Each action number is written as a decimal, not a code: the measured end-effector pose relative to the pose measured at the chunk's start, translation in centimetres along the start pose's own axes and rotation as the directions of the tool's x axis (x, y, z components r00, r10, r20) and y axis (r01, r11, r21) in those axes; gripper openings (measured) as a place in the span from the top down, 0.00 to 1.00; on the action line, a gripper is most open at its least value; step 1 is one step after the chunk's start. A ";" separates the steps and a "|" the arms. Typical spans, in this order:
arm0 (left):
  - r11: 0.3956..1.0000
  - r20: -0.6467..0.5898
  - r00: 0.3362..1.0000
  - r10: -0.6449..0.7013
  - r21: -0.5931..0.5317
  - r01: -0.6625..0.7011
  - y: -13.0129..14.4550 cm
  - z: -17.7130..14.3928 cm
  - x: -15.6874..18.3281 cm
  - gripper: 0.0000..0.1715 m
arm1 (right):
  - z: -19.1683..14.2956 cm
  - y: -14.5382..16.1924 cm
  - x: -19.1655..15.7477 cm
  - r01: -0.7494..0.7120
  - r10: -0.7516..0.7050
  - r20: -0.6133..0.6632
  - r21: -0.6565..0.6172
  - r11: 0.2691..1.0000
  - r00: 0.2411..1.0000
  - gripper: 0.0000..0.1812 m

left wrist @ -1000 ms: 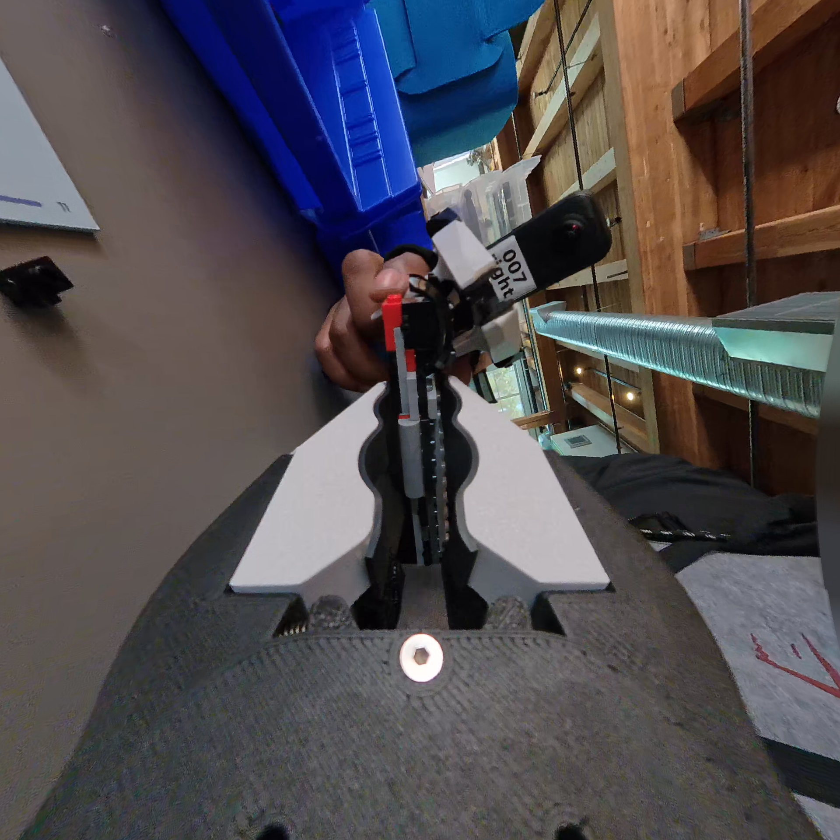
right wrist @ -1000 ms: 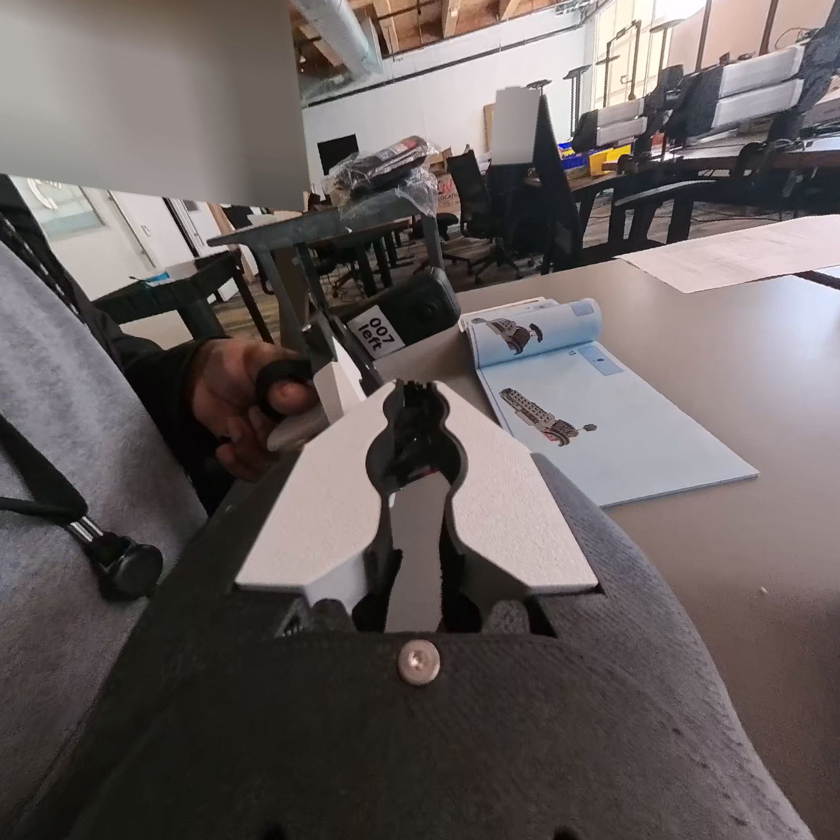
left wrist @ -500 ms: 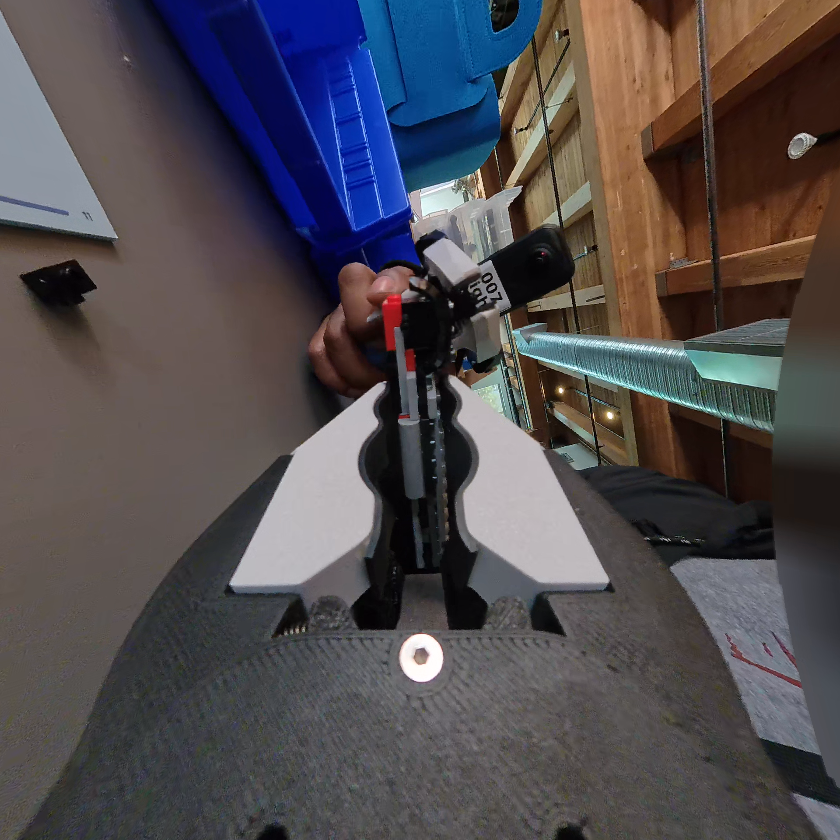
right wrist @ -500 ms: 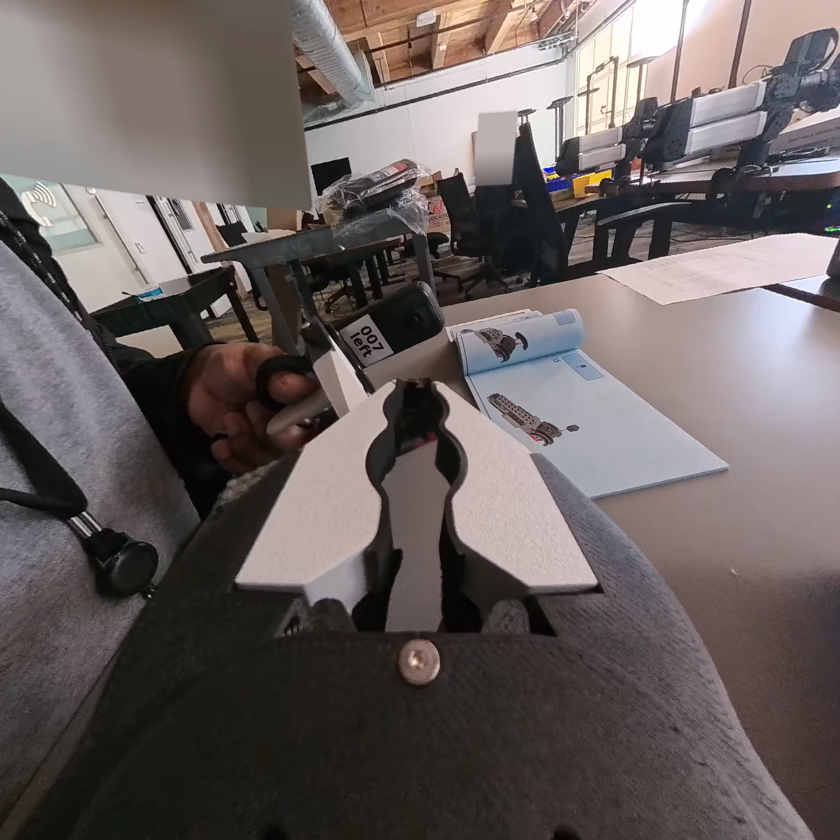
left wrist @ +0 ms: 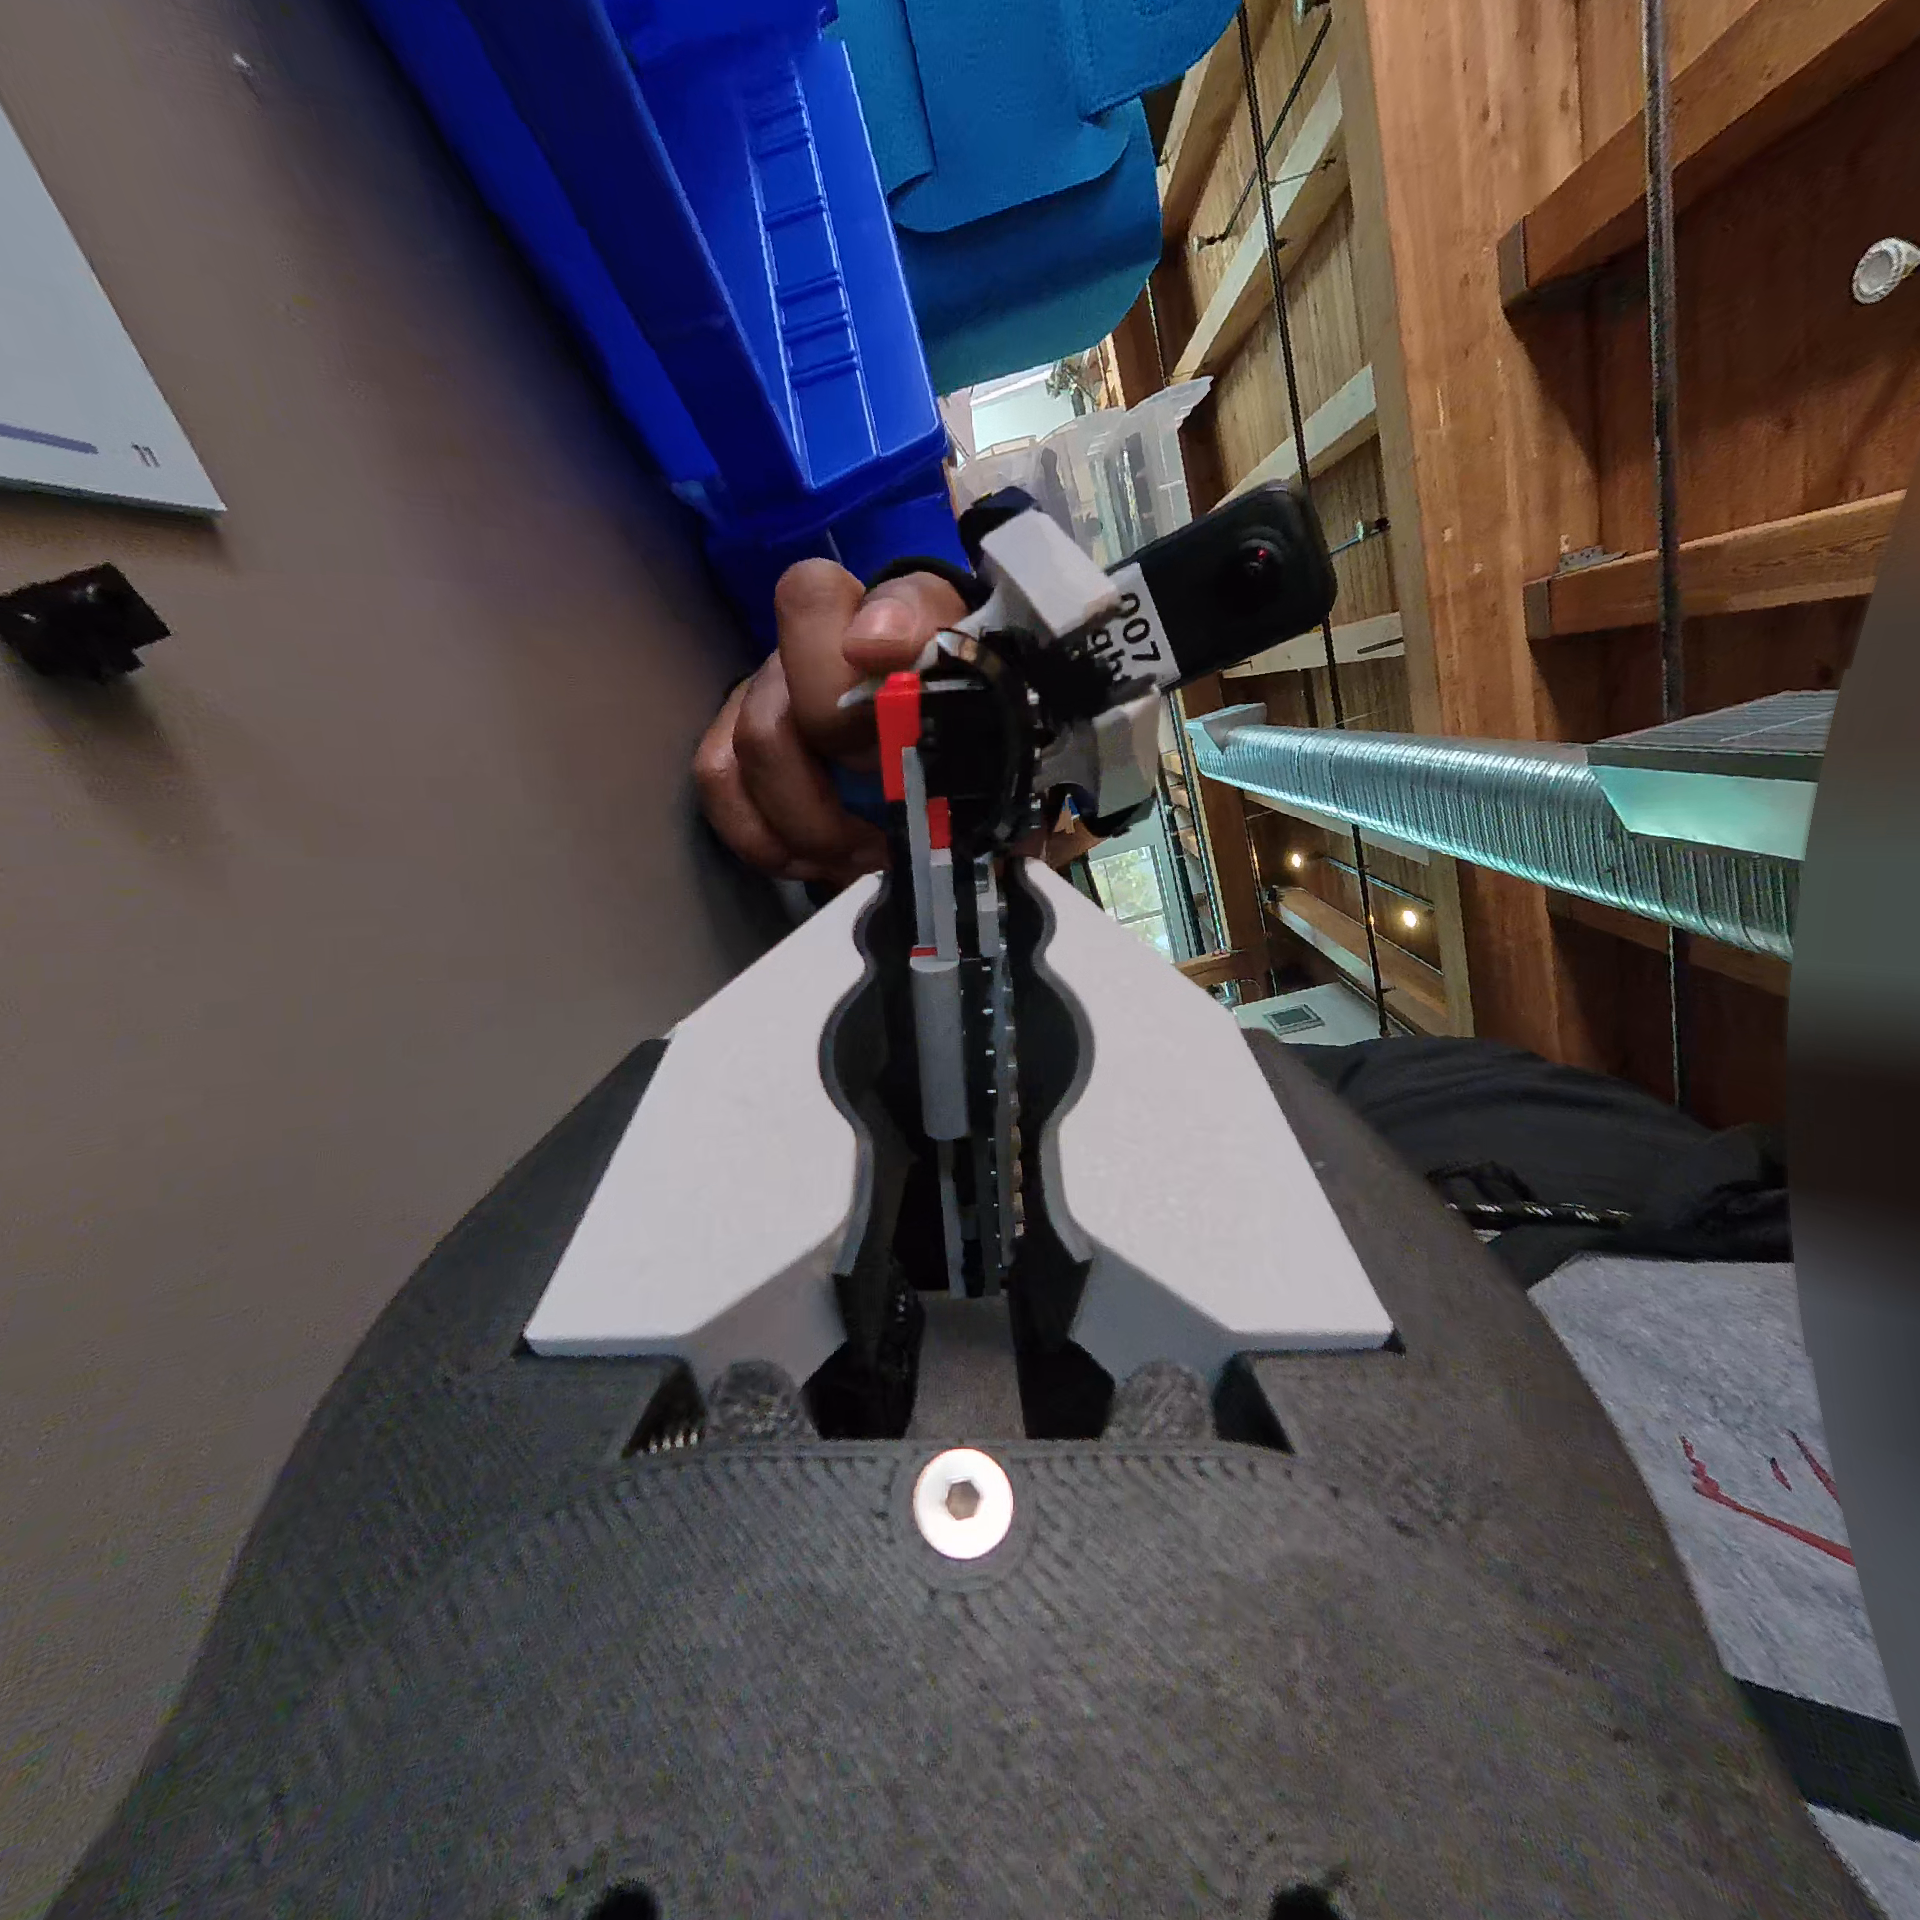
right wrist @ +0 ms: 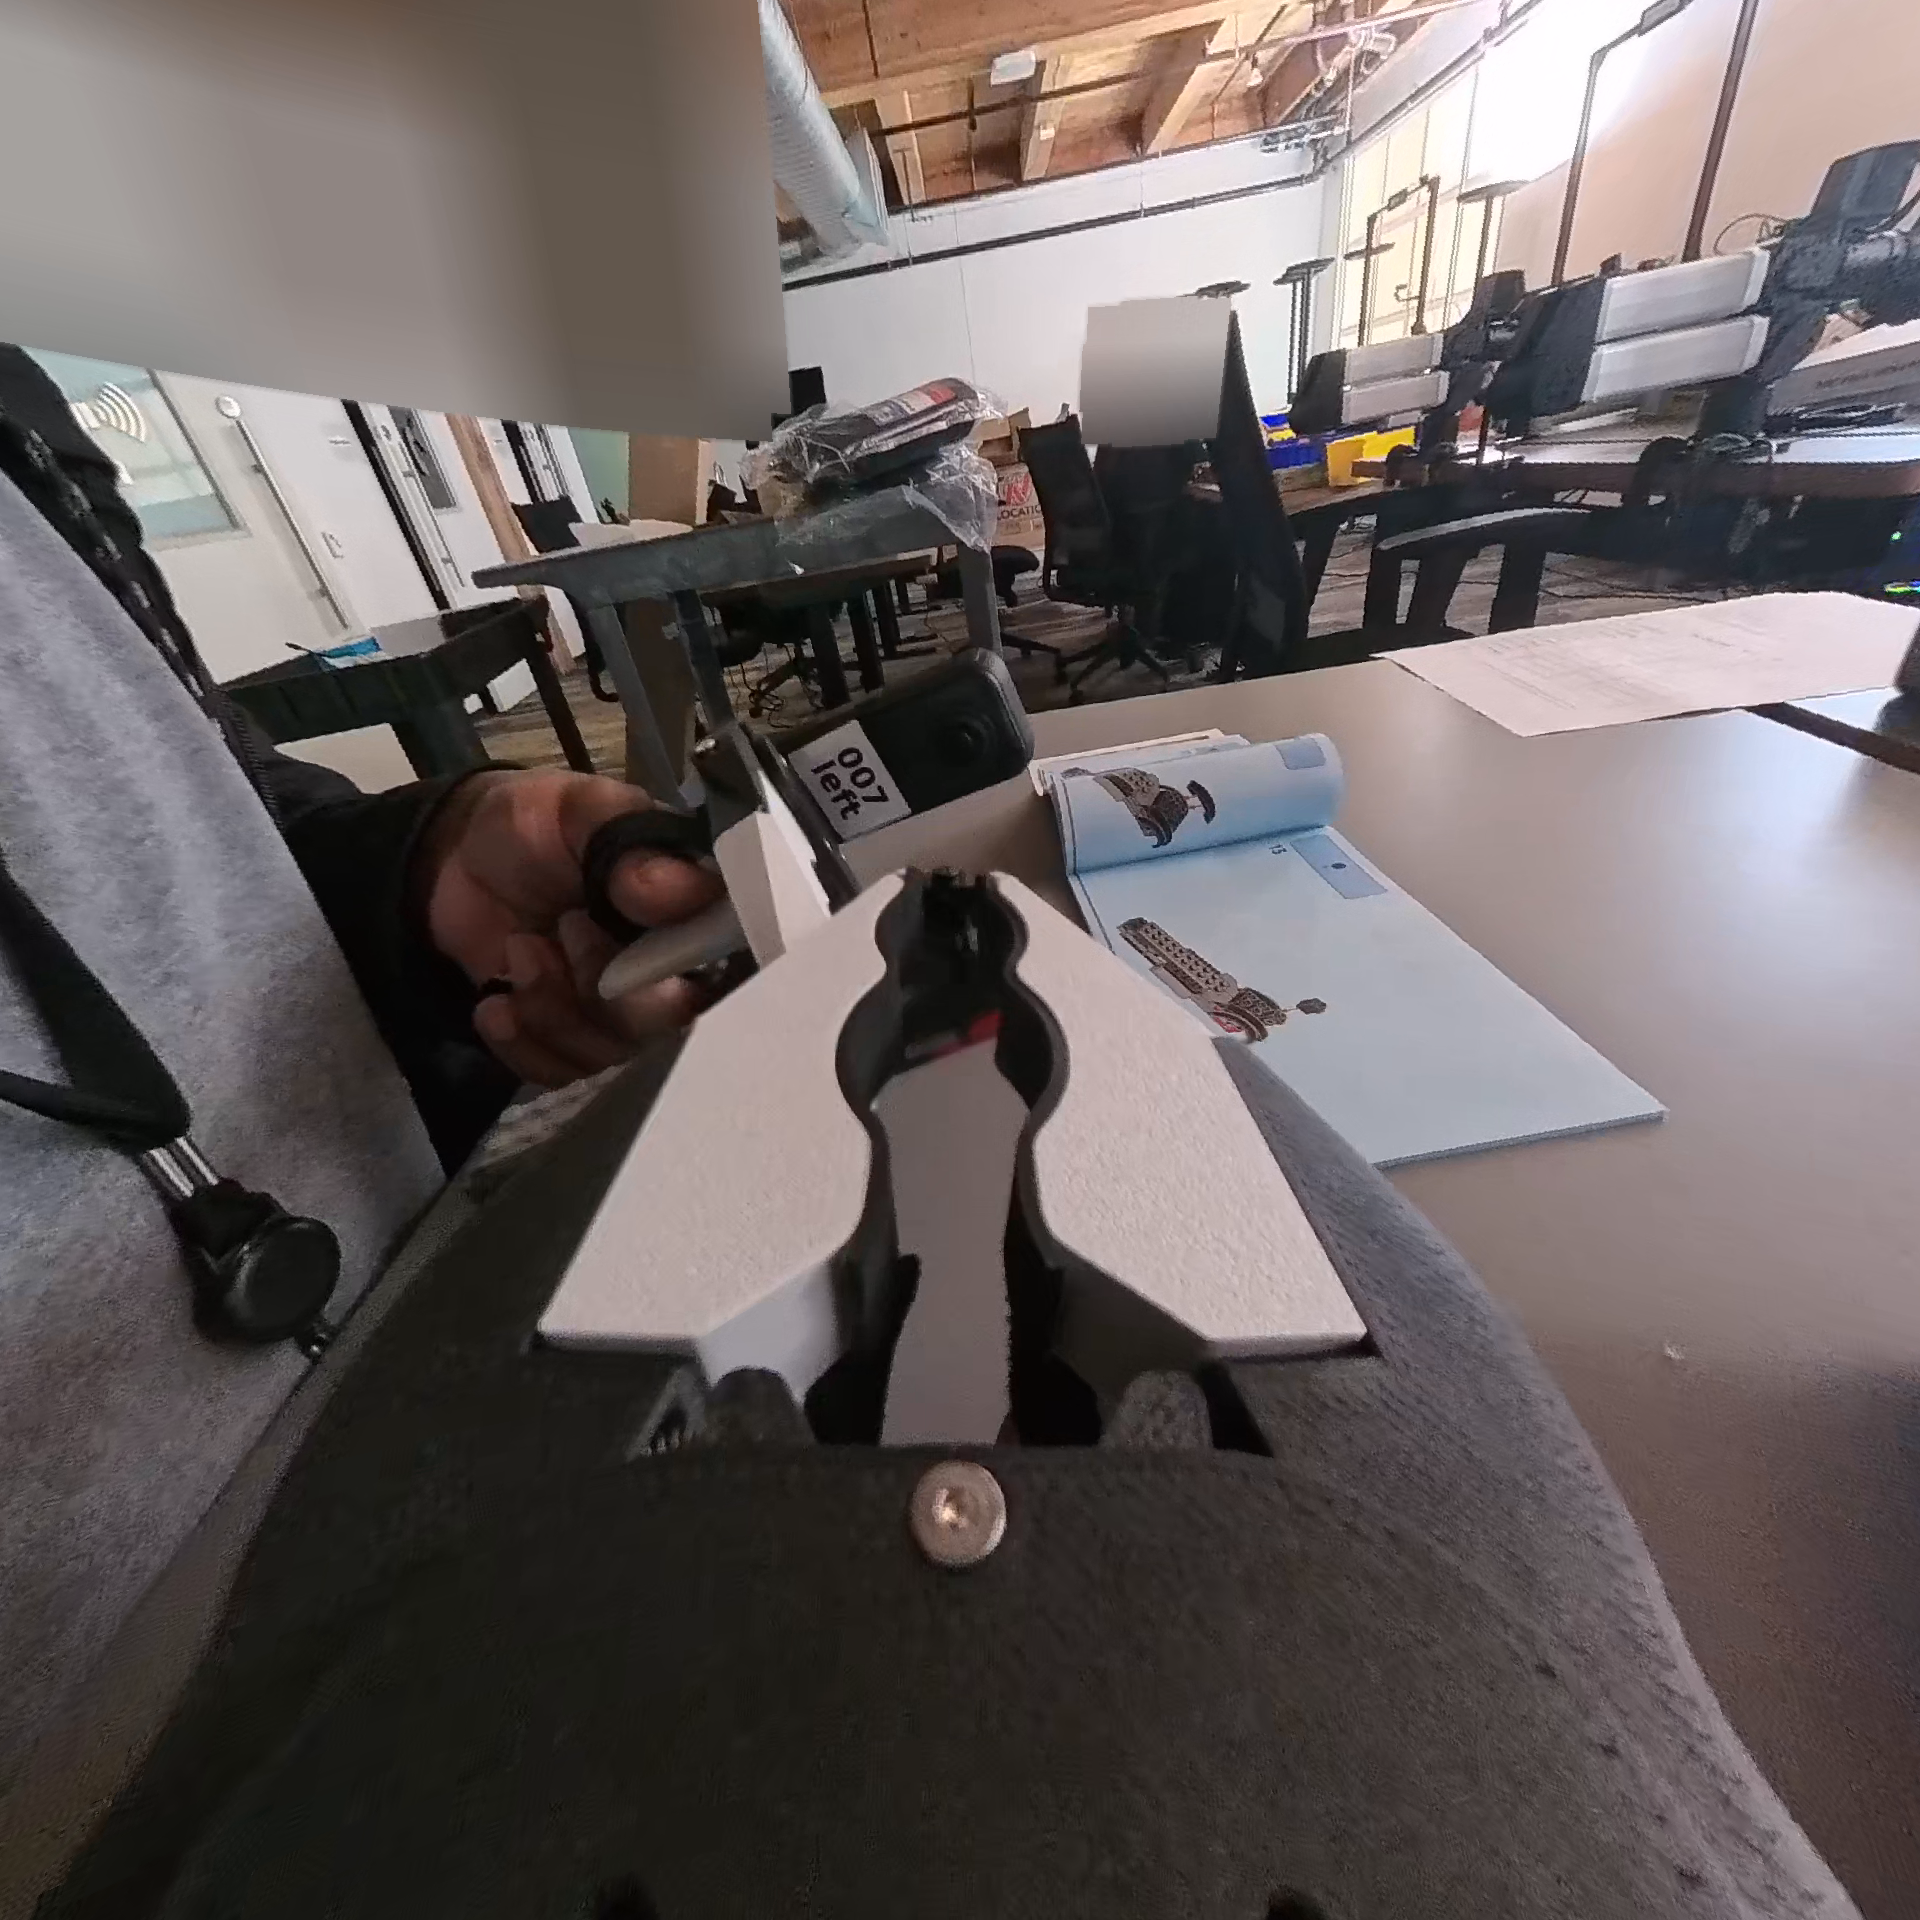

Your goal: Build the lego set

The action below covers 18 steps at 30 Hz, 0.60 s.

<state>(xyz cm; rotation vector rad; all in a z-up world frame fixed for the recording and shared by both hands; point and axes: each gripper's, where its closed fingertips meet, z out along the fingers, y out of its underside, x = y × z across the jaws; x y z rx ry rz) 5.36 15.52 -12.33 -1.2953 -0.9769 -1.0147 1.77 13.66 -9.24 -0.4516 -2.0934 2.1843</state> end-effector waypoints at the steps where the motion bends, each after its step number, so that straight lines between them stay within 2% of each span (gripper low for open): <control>1: 1.000 -0.001 1.000 0.001 0.004 -0.001 -0.1 0.0 0.1 0.89 | -0.1 0.0 0.1 0.007 -0.007 -0.005 -0.001 1.000 1.000 0.92; 18: 1.000 0.010 1.000 0.018 -0.016 -0.017 0.1 -0.2 0.1 0.89 | -0.2 -0.3 -0.2 0.042 -0.042 0.015 0.022 0.999 0.999 0.92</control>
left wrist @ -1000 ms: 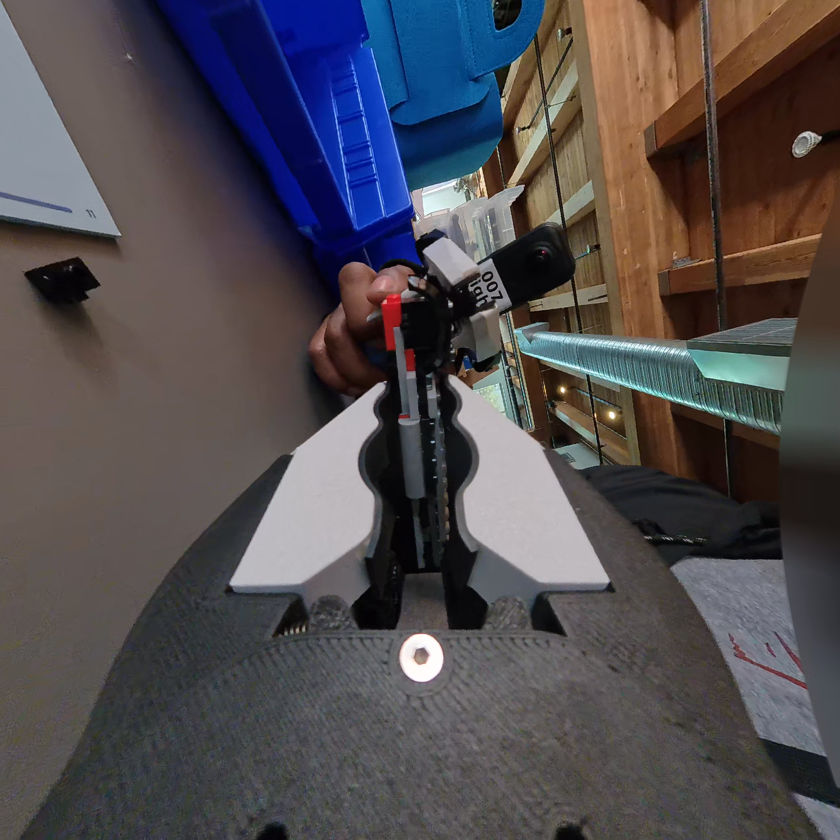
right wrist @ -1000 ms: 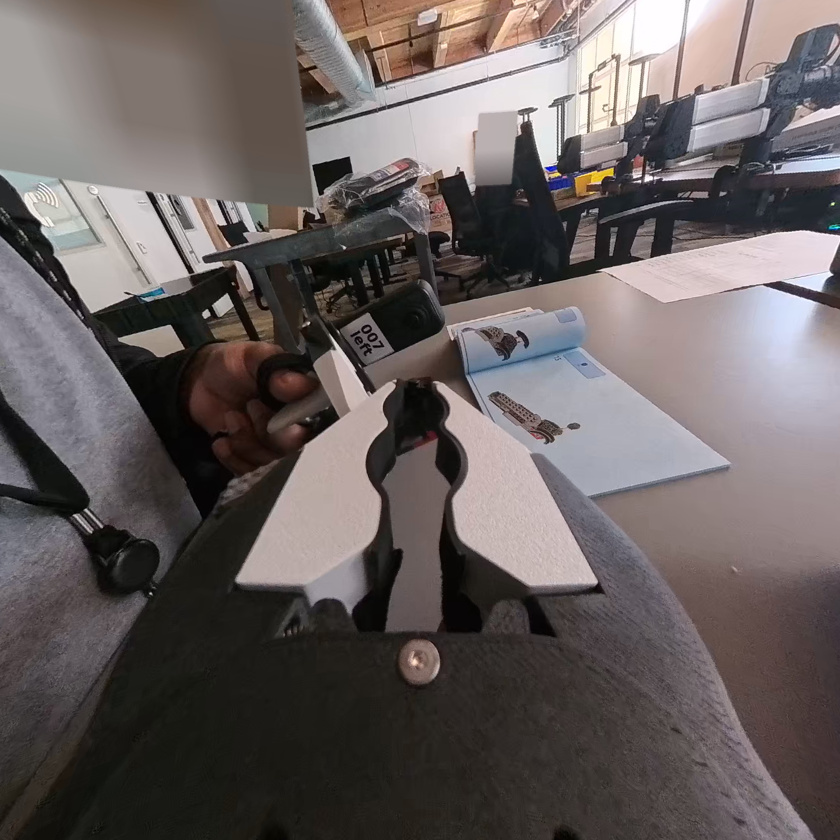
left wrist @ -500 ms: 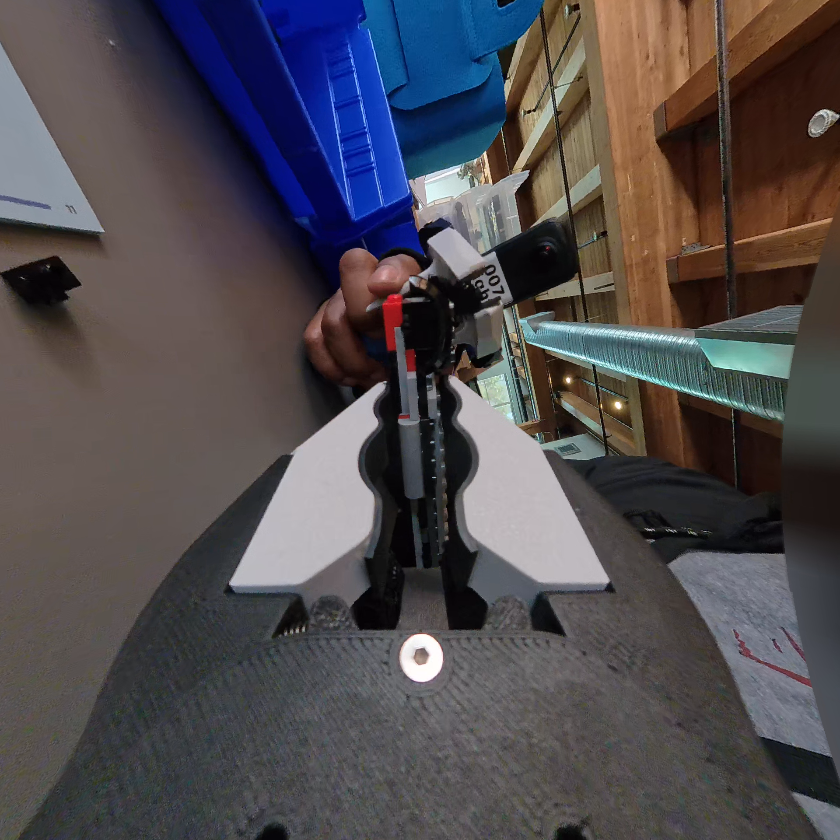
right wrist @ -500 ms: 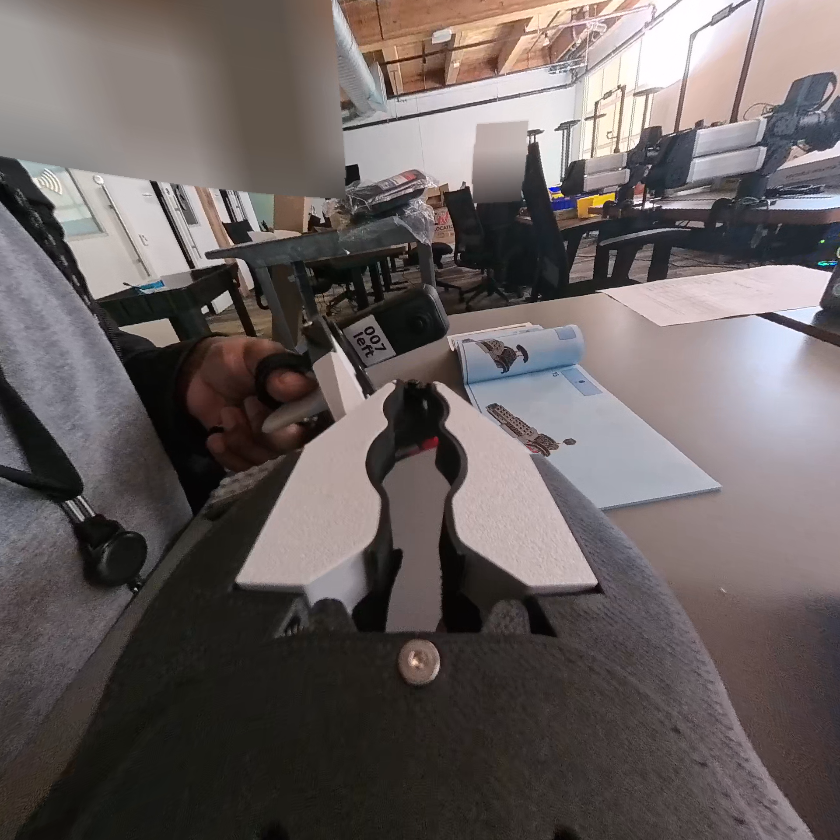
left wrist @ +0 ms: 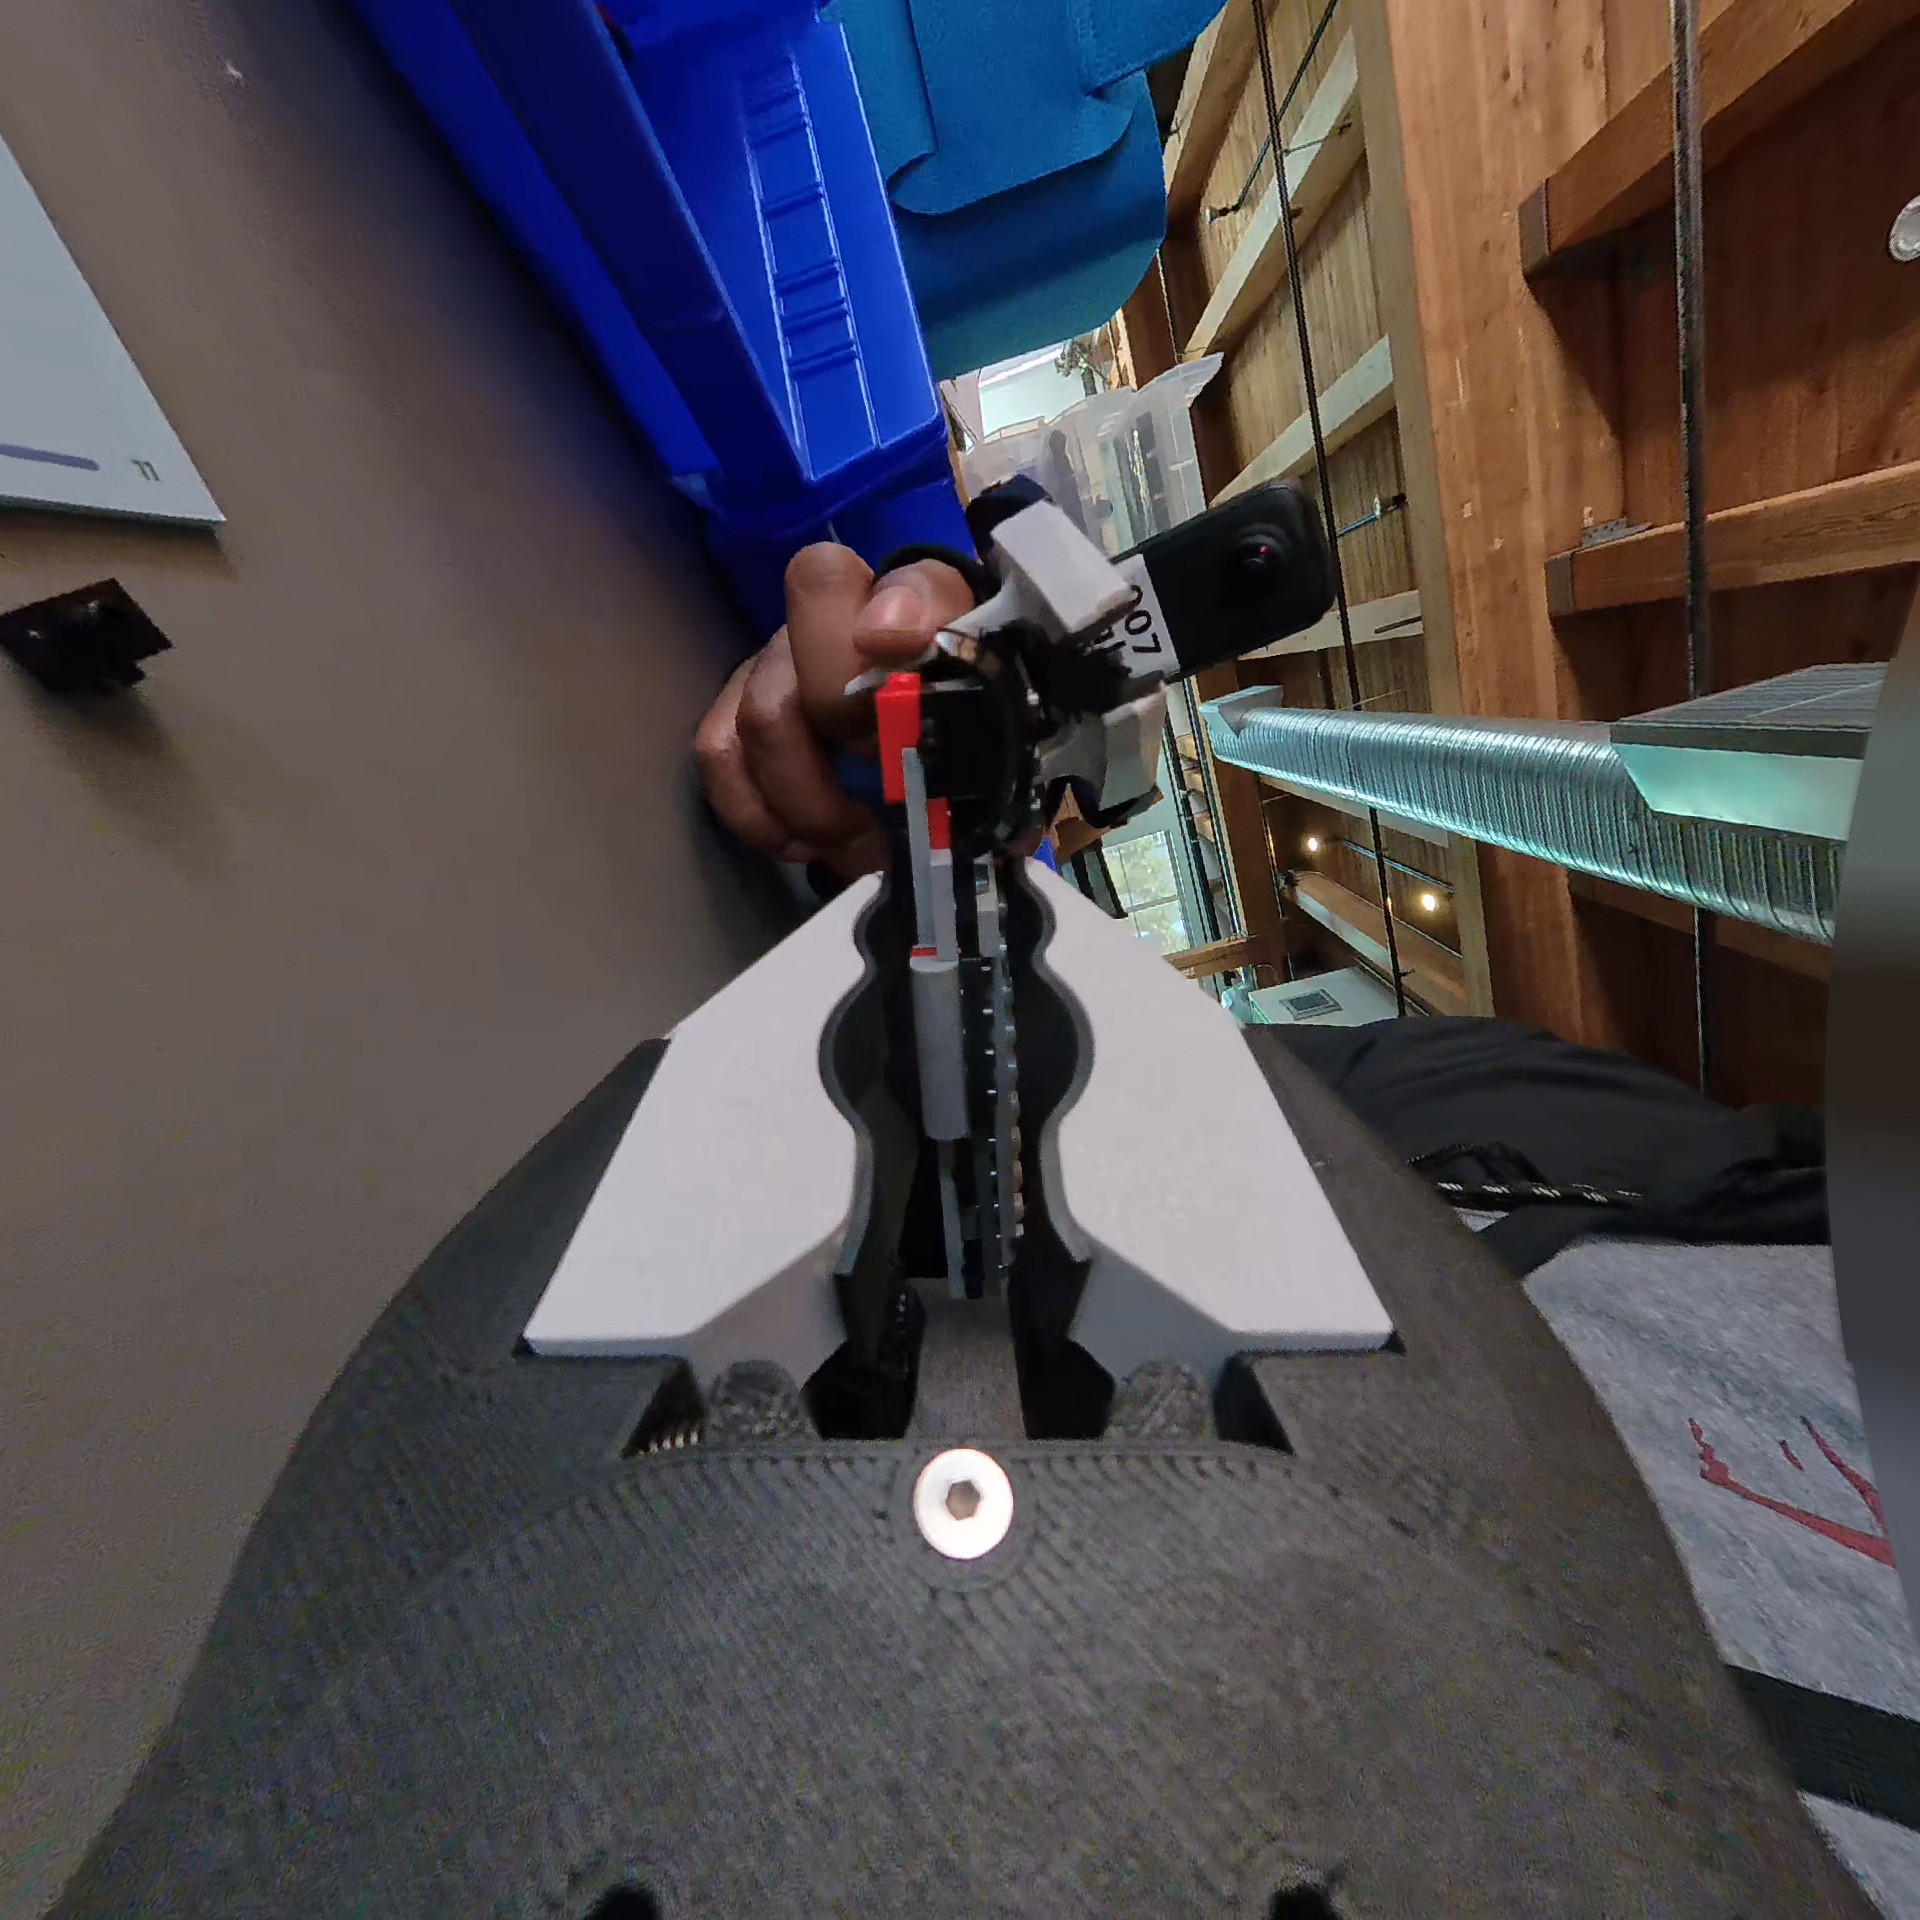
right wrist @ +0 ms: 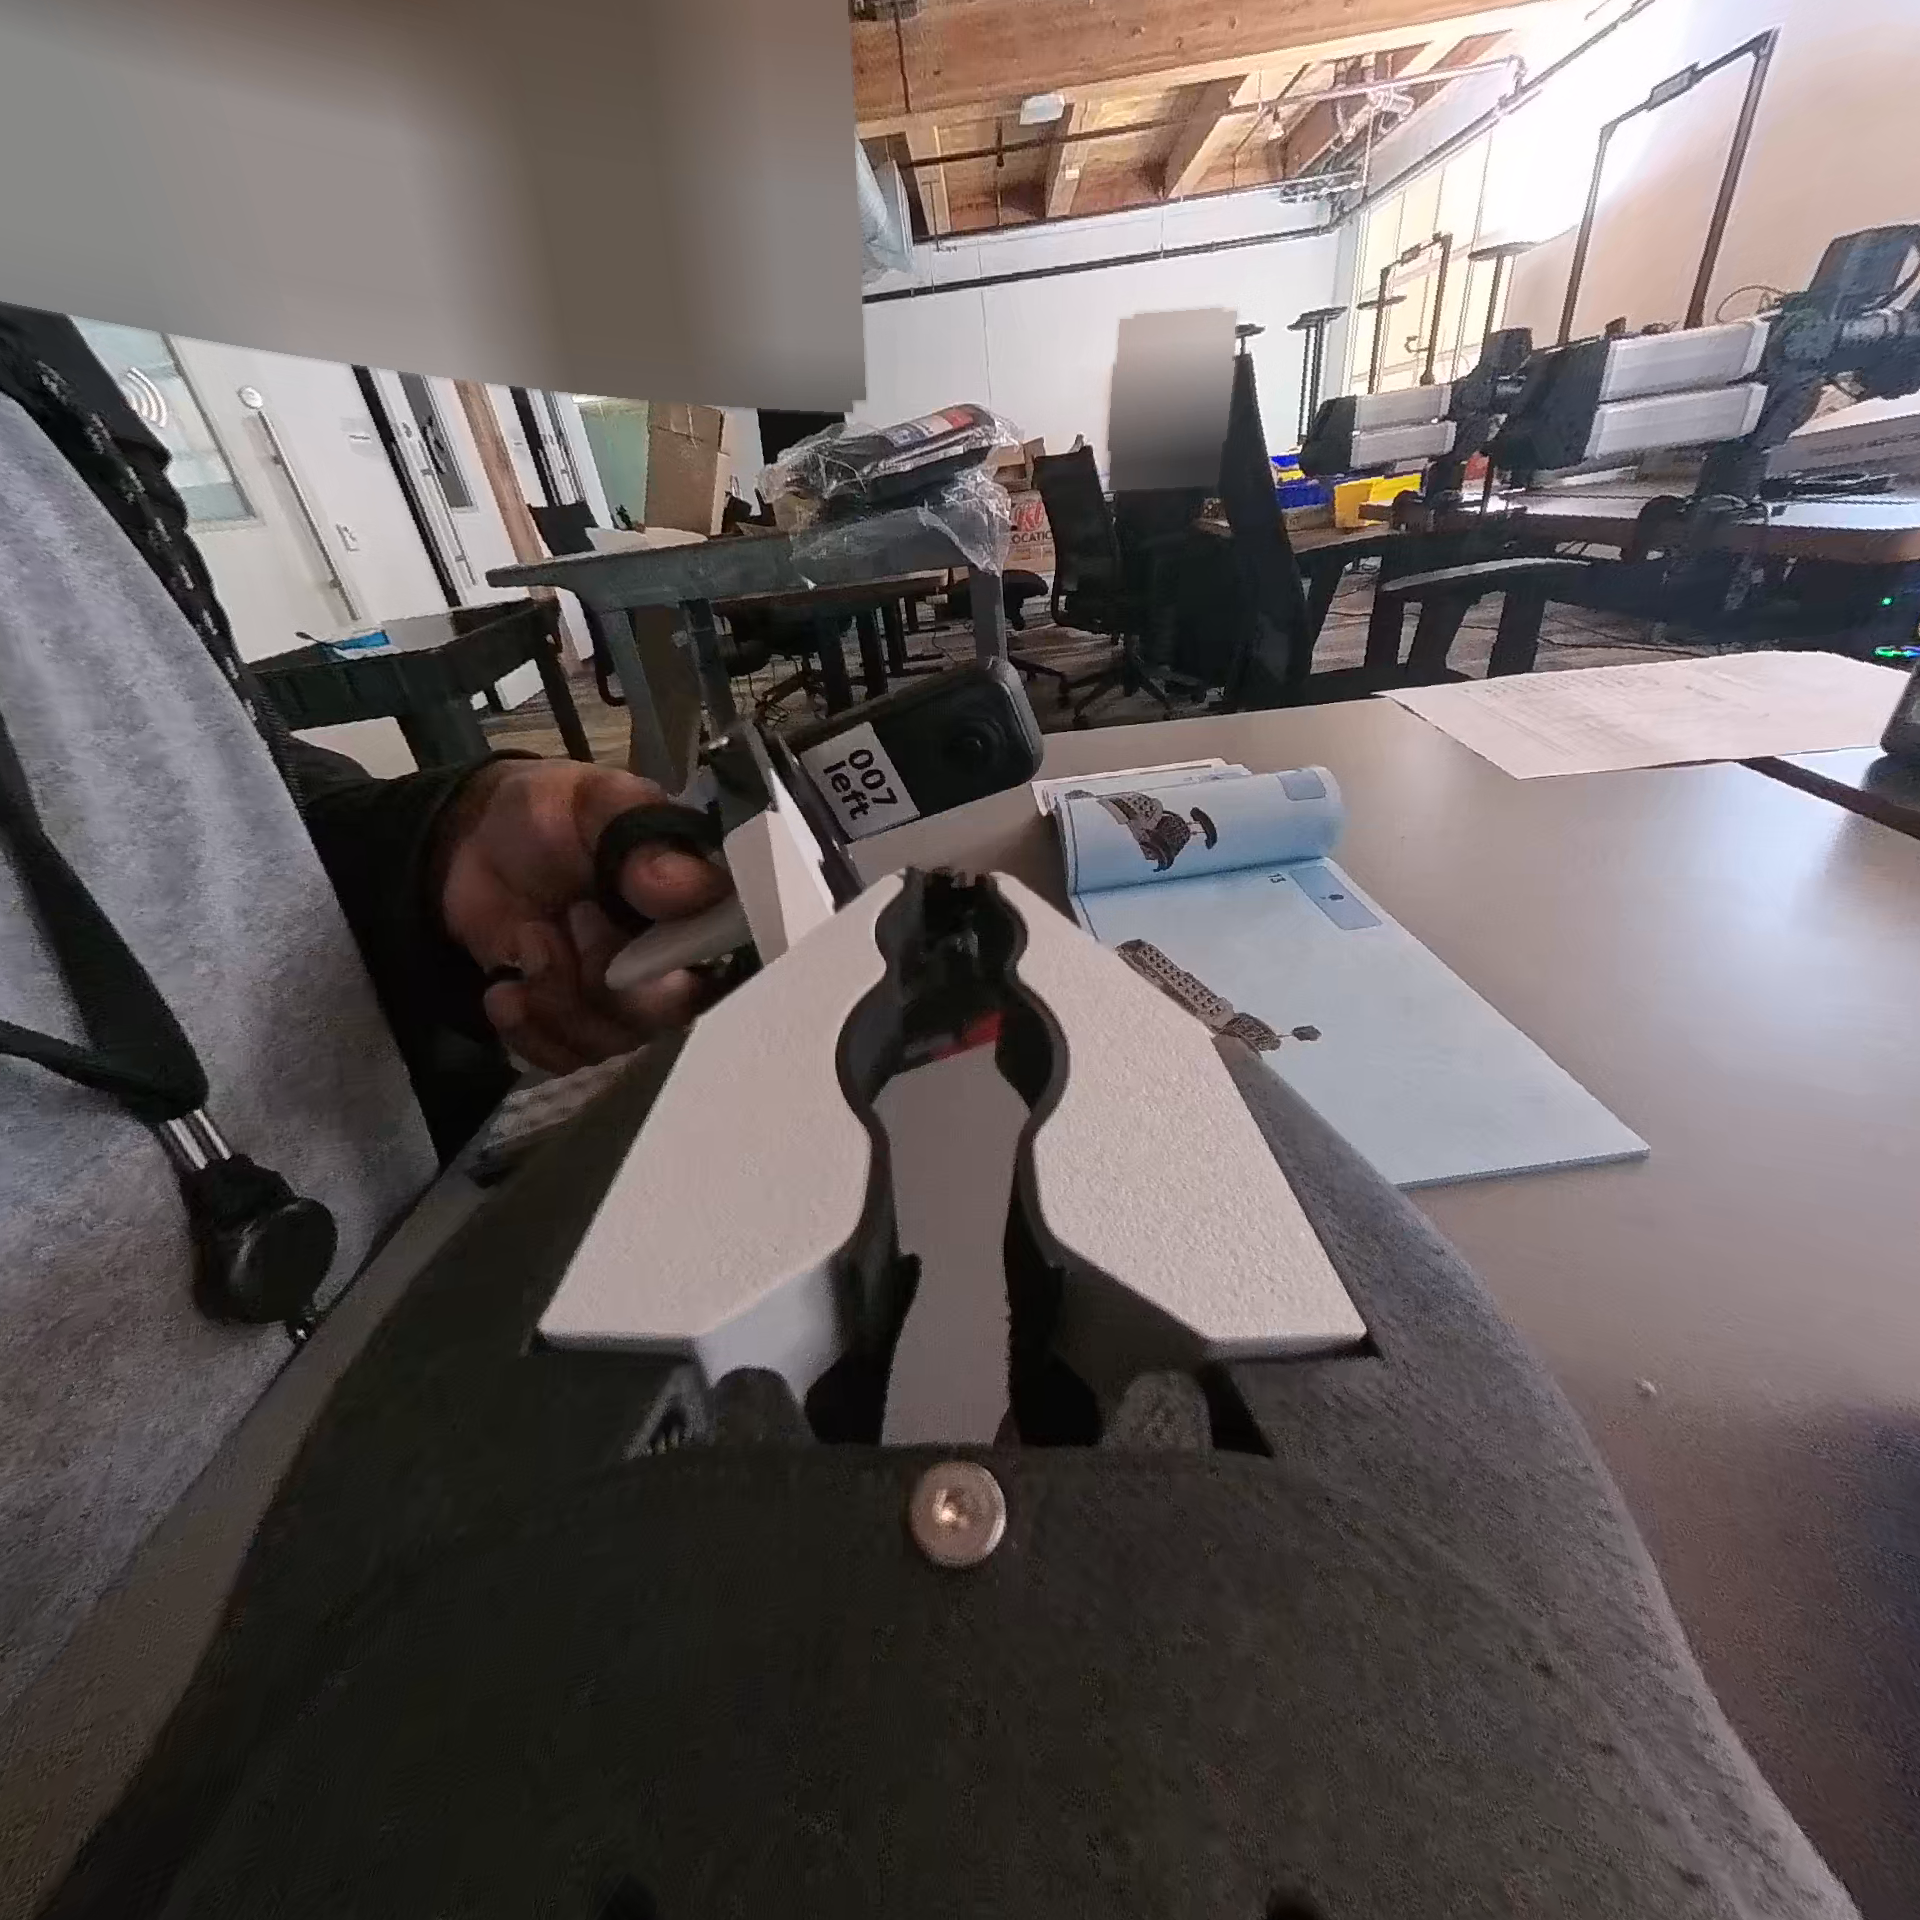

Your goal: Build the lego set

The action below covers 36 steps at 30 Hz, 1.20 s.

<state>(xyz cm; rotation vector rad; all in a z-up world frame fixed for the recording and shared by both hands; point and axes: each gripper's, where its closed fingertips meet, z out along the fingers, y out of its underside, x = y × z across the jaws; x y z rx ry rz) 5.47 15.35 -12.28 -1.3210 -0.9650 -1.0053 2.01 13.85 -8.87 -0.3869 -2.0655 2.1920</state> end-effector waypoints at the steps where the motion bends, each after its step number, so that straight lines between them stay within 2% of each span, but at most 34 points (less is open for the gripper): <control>1: 1.000 -0.002 1.000 0.002 0.000 -0.002 0.0 0.0 0.1 0.89 | 0.1 0.1 0.0 0.001 -0.001 0.001 -0.006 1.000 1.000 0.92; 12: 1.000 0.014 1.000 0.015 0.002 -0.015 0.0 -0.2 0.1 0.89 | 0.1 0.4 -0.1 0.054 -0.054 -0.012 -0.036 0.998 0.998 0.92; 22: 0.994 -0.020 0.995 0.101 -0.049 -0.102 0.5 -0.1 1.3 0.89 | -0.4 -0.6 -1.1 0.120 -0.119 0.055 -0.002 0.993 0.991 0.92; 33: 0.993 0.036 0.992 0.119 0.013 -0.120 -0.4 -0.5 1.1 0.89 | 0.2 -0.6 -0.2 0.245 -0.248 -0.141 -0.041 0.969 0.958 0.92; 36: 0.992 0.034 0.991 0.130 0.004 -0.130 -0.3 -0.5 1.3 0.89 | 0.1 -0.7 -0.4 0.284 -0.288 -0.158 -0.044 0.958 0.945 0.92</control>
